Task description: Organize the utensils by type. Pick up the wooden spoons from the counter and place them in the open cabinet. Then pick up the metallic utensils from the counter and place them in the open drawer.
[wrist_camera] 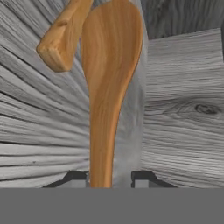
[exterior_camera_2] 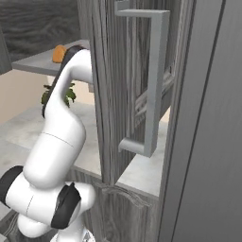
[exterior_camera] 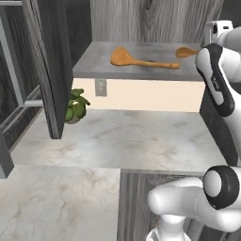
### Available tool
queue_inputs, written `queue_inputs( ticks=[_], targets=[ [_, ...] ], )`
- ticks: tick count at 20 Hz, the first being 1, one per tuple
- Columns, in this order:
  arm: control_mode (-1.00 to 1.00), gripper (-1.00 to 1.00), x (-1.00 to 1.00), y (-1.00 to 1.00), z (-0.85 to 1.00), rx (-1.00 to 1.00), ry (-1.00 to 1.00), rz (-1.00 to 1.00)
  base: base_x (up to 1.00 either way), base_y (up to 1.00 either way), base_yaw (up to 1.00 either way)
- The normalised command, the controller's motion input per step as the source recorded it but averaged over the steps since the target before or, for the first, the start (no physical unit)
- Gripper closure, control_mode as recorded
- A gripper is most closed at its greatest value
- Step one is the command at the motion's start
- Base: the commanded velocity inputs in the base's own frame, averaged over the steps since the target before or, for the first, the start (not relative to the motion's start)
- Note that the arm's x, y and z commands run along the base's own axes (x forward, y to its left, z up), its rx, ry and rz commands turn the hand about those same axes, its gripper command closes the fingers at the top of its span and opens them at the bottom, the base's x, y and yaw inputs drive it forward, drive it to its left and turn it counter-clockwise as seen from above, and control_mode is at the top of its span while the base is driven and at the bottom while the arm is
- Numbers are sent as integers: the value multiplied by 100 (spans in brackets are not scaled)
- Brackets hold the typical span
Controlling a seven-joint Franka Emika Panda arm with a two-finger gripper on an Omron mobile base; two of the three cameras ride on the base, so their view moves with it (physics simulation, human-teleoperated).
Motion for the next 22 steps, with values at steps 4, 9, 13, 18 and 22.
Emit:
queue_inputs(
  ticks=[4,9,13,18,22],
  targets=[
    [-100,100,26,0,-9,-6,0,6,0,0,0],
    [-100,-100,28,0,-12,-8,0,3,0,0,0],
    [-100,-100,30,0,-14,-3,2,1,0,0,0],
    [-100,-100,14,-3,-11,0,10,2,0,0,0],
    [-100,-100,-3,-3,-16,0,13,3,0,0,0]
  ],
)
